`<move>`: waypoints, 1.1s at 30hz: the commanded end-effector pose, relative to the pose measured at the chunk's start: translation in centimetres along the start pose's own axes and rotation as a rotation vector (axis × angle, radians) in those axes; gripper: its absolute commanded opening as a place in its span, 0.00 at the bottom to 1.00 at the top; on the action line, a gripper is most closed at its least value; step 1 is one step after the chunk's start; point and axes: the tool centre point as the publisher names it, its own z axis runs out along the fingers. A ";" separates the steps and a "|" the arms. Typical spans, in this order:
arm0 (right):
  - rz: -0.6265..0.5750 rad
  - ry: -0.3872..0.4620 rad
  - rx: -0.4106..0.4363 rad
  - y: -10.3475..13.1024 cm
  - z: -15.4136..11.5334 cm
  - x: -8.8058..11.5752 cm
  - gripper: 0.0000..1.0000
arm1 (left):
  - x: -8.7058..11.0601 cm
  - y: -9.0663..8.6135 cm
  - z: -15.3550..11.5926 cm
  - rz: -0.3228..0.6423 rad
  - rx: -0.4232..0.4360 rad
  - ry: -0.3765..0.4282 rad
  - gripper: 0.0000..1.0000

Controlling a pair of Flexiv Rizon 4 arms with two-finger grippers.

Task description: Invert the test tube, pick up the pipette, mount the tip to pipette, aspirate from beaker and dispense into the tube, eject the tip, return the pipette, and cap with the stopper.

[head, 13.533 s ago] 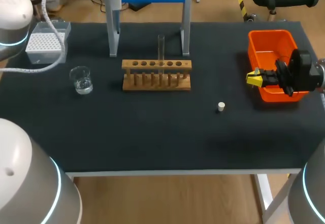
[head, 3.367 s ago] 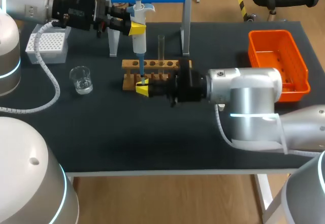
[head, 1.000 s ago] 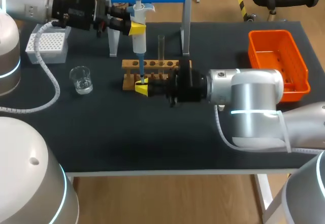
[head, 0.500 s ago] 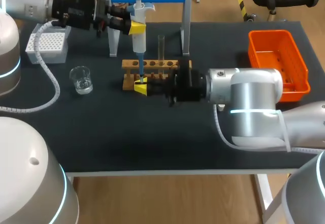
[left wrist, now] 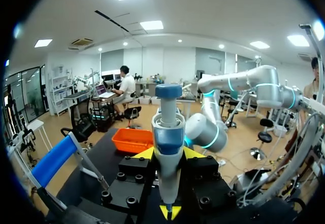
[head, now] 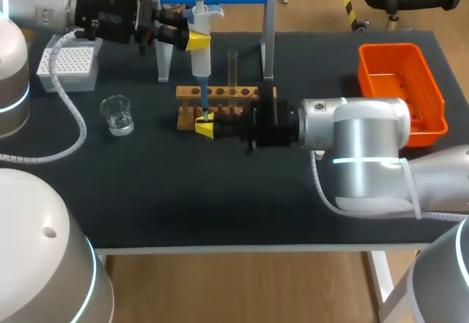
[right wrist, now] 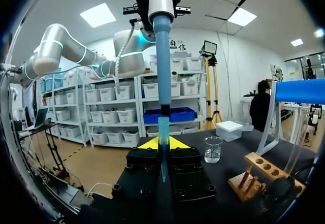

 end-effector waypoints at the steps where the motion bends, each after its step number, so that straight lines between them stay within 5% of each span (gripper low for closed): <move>1: 0.006 -0.002 0.005 -0.2 -0.2 0.0 0.00 | 0.0 0.0 -0.1 0.000 0.000 0.000 0.00; 33: 0.006 -0.005 -0.001 -0.5 -0.3 -0.1 0.00 | 0.0 0.0 -0.1 0.000 0.000 0.000 0.00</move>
